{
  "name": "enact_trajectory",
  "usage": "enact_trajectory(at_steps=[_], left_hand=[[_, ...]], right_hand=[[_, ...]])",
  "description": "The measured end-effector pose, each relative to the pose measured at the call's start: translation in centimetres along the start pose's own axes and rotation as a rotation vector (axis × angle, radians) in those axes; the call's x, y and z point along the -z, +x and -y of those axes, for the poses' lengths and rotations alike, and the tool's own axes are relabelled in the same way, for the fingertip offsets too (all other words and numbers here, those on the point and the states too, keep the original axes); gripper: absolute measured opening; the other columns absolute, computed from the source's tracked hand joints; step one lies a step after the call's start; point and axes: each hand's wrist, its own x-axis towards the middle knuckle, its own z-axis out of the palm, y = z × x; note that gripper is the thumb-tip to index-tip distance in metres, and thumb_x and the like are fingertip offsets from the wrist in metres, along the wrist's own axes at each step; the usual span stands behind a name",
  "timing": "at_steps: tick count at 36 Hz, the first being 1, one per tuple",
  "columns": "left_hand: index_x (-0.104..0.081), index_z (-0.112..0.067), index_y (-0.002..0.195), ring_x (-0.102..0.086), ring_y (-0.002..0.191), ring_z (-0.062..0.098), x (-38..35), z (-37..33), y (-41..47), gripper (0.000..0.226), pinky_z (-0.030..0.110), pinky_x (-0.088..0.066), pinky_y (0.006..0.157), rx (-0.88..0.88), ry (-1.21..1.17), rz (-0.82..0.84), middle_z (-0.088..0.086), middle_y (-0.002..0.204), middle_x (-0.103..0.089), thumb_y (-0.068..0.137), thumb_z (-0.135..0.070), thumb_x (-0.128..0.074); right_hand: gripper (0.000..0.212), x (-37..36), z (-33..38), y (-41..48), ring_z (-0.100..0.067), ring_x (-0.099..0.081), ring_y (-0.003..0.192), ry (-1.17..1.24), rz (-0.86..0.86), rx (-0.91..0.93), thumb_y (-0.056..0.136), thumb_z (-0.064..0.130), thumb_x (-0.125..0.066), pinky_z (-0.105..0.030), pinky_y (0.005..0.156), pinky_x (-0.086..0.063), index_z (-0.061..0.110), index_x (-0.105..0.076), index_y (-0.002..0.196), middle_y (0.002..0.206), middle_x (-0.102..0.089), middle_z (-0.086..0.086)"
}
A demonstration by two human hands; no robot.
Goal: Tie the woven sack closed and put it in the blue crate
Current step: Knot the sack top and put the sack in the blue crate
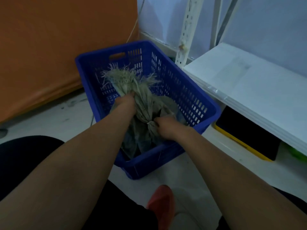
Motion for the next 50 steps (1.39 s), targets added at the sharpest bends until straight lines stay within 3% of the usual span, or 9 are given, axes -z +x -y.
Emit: enact_trajectory(at_steps=[7,11,18,28,33,38,41,44,50], left_hand=[[-0.014,-0.032,0.158,-0.028,0.144,0.035,1.4,0.4,1.3,0.094,0.051,-0.032,0.115,-0.71,0.803,-0.326,0.014,0.163,-0.014,0.083,-0.015,-0.069],[-0.031,-0.028,0.154,-0.012,0.152,0.033,1.2,1.2,1.3,0.069,0.058,-0.006,0.122,-1.15,1.278,-0.064,0.011,0.165,-0.017,0.092,-0.04,-0.057],[-0.021,-0.035,0.157,-0.014,0.152,0.027,1.5,4.9,4.1,0.076,0.061,-0.005,0.118,-0.73,1.763,0.503,-0.002,0.167,-0.016,0.094,-0.075,-0.019],[-0.04,-0.02,0.146,-0.034,0.14,0.035,3.2,3.4,2.9,0.068,0.055,-0.022,0.115,-0.602,1.175,0.001,0.015,0.154,-0.036,0.09,-0.057,-0.047],[-0.069,-0.005,0.099,-0.064,0.083,0.025,3.0,3.4,3.3,0.029,0.029,-0.048,0.066,-0.694,0.952,0.086,0.011,0.098,-0.07,0.096,-0.028,-0.051],[-0.067,-0.013,0.092,-0.064,0.086,0.022,1.2,3.0,2.4,0.038,0.043,-0.056,0.079,-0.995,0.767,0.148,0.005,0.092,-0.068,0.093,-0.045,-0.047],[-0.056,-0.019,0.134,-0.05,0.129,0.03,0.1,3.0,2.0,0.056,0.054,-0.037,0.111,-1.039,1.083,0.076,0.013,0.14,-0.054,0.097,-0.058,-0.04],[-0.018,-0.026,0.158,-0.004,0.153,0.035,0.9,4.0,1.9,0.075,0.06,-0.007,0.118,-1.089,1.379,-0.039,0.016,0.167,-0.001,0.096,-0.058,-0.047],[-0.03,-0.034,0.155,-0.004,0.154,0.029,2.6,6.4,3.1,0.071,0.061,-0.003,0.12,-1.104,1.697,0.273,0.007,0.168,-0.007,0.095,-0.071,-0.028]], right_hand=[[0.053,-0.7,0.5,1.3,-0.029,-0.055,0.121,-0.025,0.028,0.057,0.105,0.021,-0.046,-0.029,0.094,-0.044,0.02,-0.034,0.156,0.143,-0.053,-0.015],[0.048,-0.7,0.5,2.0,-0.029,-0.056,0.12,-0.073,0.068,0.028,0.105,0.022,-0.046,-0.031,0.095,-0.046,0.019,-0.041,0.153,0.141,-0.056,-0.014],[0.049,-0.9,0.5,2.0,-0.028,-0.052,0.126,-0.167,0.198,0.036,0.106,0.024,-0.043,-0.033,0.105,-0.042,0.019,-0.04,0.154,0.148,-0.05,-0.011],[0.054,0.7,-1.4,2.2,-0.03,-0.044,0.136,0.006,-0.084,-0.034,0.096,0.045,-0.058,-0.034,0.108,-0.037,0.023,-0.053,0.144,0.15,-0.048,-0.01],[0.049,0.0,-1.1,2.7,-0.028,-0.052,0.117,-0.113,0.038,-0.058,0.091,0.046,-0.064,-0.036,0.094,-0.048,0.02,-0.061,0.132,0.133,-0.056,-0.011],[0.019,0.0,-1.2,2.9,-0.018,-0.058,0.089,-0.04,-0.045,-0.091,0.095,0.033,-0.059,-0.03,0.071,-0.048,0.017,-0.063,0.103,0.1,-0.061,-0.003],[0.015,0.0,-1.5,3.1,-0.014,-0.054,0.079,-0.027,-0.034,-0.137,0.097,0.031,-0.055,-0.029,0.066,-0.045,0.017,-0.061,0.096,0.095,-0.061,-0.003],[0.022,-0.2,-1.5,3.3,-0.016,-0.057,0.084,-0.053,0.029,-0.15,0.098,0.031,-0.054,-0.03,0.073,-0.049,0.014,-0.065,0.105,0.101,-0.064,-0.005],[0.068,-0.5,-1.3,3.5,-0.031,-0.048,0.13,-0.104,-0.014,-0.101,0.092,0.051,-0.058,-0.041,0.105,-0.045,0.021,-0.039,0.151,0.147,-0.047,-0.013]])
